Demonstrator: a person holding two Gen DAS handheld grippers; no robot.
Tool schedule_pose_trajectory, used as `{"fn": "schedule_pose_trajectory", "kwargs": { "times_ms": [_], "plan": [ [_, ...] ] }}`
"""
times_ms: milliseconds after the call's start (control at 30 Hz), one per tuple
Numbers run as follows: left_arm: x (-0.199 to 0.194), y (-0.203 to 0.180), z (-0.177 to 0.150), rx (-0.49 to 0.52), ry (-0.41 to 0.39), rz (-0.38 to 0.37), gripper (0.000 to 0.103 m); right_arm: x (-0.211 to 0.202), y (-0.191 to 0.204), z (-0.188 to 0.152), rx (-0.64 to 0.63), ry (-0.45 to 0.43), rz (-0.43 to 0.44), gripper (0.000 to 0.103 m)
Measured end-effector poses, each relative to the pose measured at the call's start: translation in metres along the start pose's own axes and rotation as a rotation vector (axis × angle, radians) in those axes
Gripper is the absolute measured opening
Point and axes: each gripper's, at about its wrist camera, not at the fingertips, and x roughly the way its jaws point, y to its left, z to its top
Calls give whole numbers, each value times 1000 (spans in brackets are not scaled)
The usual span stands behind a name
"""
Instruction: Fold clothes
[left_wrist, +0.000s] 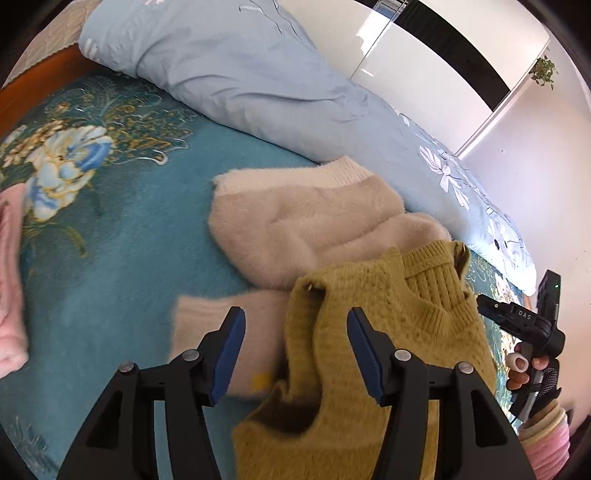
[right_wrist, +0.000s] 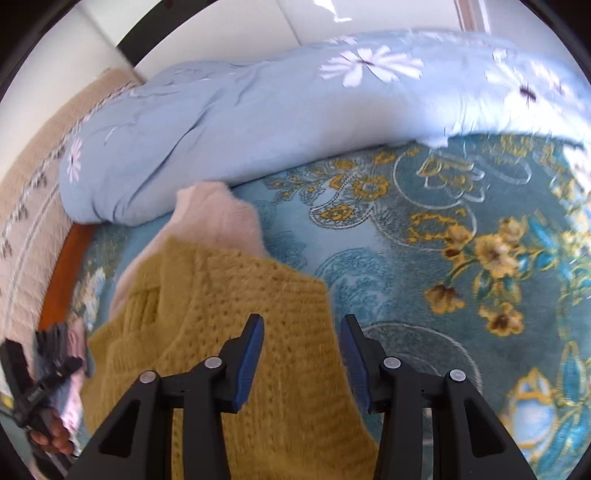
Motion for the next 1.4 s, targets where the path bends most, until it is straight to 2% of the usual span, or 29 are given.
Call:
{"fn": "schedule_pose_trajectory", "kwargs": {
  "times_ms": [200,333,400,433,467,500,567,800,900,1133,1267,1400],
  "plan": [
    [34,-19,9,64,30,5,58,24,-30,12,178,13,107,47],
    [34,-23,11,65,8,2,56,31,-27,13,167,21,138,46],
    [24,-28,10,84,-28,17,34,31,-21,12,142,18,144,34],
    [19,-30,10,94,-46,25,29,31,-18,11,129,11,137,31],
    [14,-33,10,104,-65,32,21,30,-15,11,116,7,115,21],
    [9,-35,10,114,-83,39,17,31,-13,11,108,3,93,11],
    [0,-39,9,133,-119,54,13,27,-12,10,109,-8,84,7],
    [-36,-56,7,202,-249,102,11,-52,-4,6,64,-244,141,5],
    [-81,-69,-4,241,-345,65,11,-94,3,-1,34,-337,178,5],
    [-163,-96,-63,364,-522,57,11,-186,17,-55,-113,-512,267,5],
    [-188,-100,-112,393,-591,55,11,-215,10,-99,-147,-529,289,5],
    [-191,-90,-163,372,-596,44,11,-220,-6,-144,-166,-492,249,5]
  ]
}}
